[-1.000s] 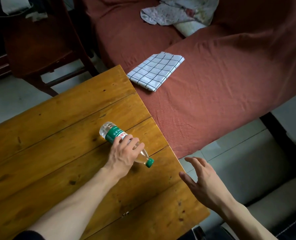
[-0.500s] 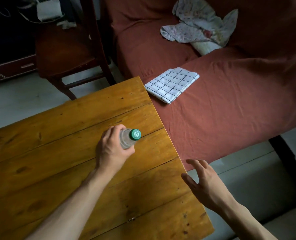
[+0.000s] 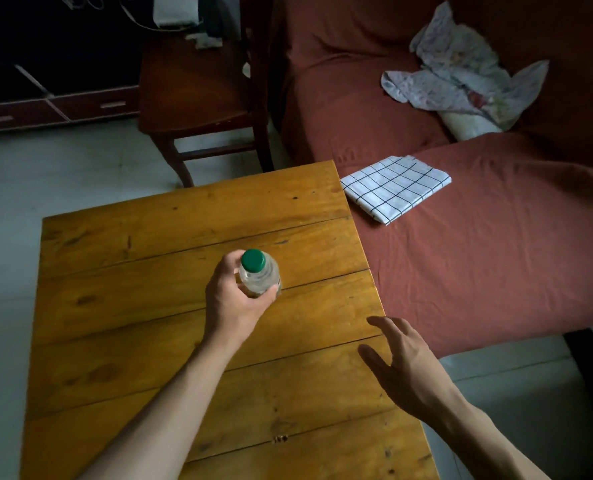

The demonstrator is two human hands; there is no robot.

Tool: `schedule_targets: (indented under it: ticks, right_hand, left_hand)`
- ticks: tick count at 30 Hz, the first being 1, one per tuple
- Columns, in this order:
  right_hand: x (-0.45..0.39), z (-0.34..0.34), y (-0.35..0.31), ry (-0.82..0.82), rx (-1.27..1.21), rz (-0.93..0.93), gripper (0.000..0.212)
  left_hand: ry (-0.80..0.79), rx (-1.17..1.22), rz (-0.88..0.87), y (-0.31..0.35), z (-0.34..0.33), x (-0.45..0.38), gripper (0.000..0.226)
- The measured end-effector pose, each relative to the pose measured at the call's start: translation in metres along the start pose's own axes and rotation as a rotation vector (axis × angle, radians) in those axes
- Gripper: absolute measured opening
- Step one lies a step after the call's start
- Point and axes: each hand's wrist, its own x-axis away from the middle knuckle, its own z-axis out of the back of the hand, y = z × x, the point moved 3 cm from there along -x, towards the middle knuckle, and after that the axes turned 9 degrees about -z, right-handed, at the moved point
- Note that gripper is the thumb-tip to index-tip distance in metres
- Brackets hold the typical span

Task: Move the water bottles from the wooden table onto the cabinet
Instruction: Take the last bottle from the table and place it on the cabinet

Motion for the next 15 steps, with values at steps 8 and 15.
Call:
schedule_targets:
  ticks: [8,15]
  right_hand:
    - [-0.015,-0.007,-0.019,-0.03,0.011,0.026,0.059]
    - [-0.019,-0.009,-0.022,-0.029,0.017,0.025,0.059]
  left_hand:
    - [0.017,0.085,0.05,-0.009,0.001,0.006,0.069]
    - [0.028,0.11,-0.013,-0.009,-0.006,-0.002,0.073]
